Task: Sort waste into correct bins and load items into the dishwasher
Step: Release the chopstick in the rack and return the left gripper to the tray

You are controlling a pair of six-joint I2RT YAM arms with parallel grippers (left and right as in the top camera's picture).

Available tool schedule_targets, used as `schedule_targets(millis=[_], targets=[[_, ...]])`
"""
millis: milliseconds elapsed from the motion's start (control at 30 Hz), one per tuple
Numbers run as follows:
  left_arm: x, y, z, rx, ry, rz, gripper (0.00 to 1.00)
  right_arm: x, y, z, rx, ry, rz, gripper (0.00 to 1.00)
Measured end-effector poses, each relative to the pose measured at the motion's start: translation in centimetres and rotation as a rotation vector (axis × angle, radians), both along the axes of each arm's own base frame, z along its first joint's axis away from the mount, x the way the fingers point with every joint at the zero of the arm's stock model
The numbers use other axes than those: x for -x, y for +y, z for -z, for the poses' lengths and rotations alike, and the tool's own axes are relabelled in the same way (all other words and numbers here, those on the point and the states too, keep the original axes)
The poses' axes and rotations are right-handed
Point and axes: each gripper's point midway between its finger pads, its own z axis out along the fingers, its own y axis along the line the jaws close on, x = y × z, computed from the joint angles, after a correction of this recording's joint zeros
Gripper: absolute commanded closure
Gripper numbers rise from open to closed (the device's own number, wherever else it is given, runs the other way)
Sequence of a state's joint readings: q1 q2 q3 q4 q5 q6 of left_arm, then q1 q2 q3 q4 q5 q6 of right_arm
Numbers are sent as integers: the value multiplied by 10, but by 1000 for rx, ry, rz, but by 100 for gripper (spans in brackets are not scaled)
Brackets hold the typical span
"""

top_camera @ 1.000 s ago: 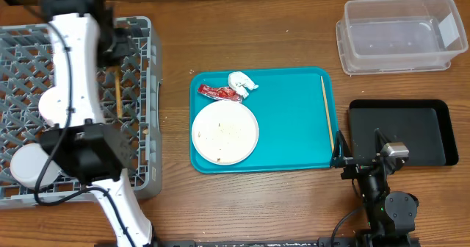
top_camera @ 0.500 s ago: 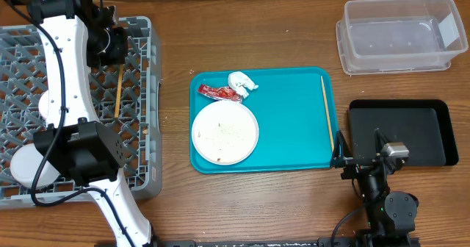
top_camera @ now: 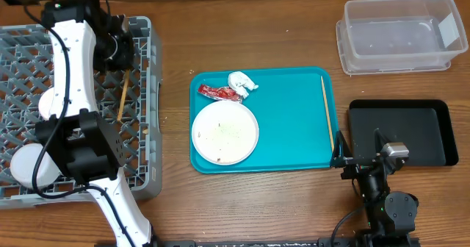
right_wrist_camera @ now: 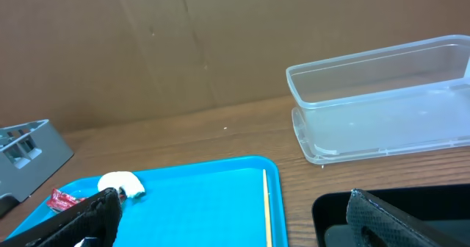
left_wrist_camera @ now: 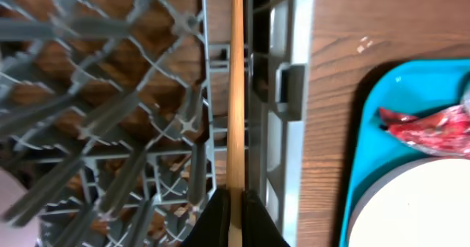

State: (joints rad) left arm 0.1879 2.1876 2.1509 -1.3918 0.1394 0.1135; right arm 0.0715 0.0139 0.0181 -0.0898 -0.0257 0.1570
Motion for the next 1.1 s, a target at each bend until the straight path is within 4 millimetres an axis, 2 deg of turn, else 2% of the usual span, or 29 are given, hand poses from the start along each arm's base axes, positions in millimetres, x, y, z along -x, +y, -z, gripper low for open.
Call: schedule_targets(millis=[67,133,167,233,267,433,567,667,700,733,833,867,933,1033,1067,1100], targets=[[2,0,11,4,22,0,83,0,0,0,0,0,0,0],[1,0,18,7,29,-5,50,0,0,0,0,0,0,0],[1,0,19,7,29,-5,26,0,0,0,0,0,0,0],[0,0,19,5,24,-9,3,0,0,0,0,0,0,0],[-1,0,19,7,23,-13,0,0,0,0,0,0,0,0],[-2,-1,18,18,21,-42,0,0,0,0,0,0,0,0],[0,-16,10,107,26,-50,3,0,0,0,0,0,0,0],[-7,-39,-19,245,-25,-36,17,0,0,0,0,-1,0,0],[-11,-47,-32,297,-54,-27,18,0,0,0,0,0,0,0],[-16,-60,-51,367,-98,-11,18,0,0,0,0,0,0,0],[-23,-87,-90,502,-184,47,11,0,0,0,0,0,0,0],[-23,-104,-107,566,-212,86,12,0,0,0,0,0,0,0],[-19,-130,-119,628,-215,136,13,0,0,0,0,0,0,0],[-5,-185,-126,691,-174,248,7,0,0,0,0,0,0,0],[0,-206,-127,703,-161,291,12,0,0,0,0,0,0,0],[8,-230,-128,715,-146,344,30,0,0,0,0,0,0,0]])
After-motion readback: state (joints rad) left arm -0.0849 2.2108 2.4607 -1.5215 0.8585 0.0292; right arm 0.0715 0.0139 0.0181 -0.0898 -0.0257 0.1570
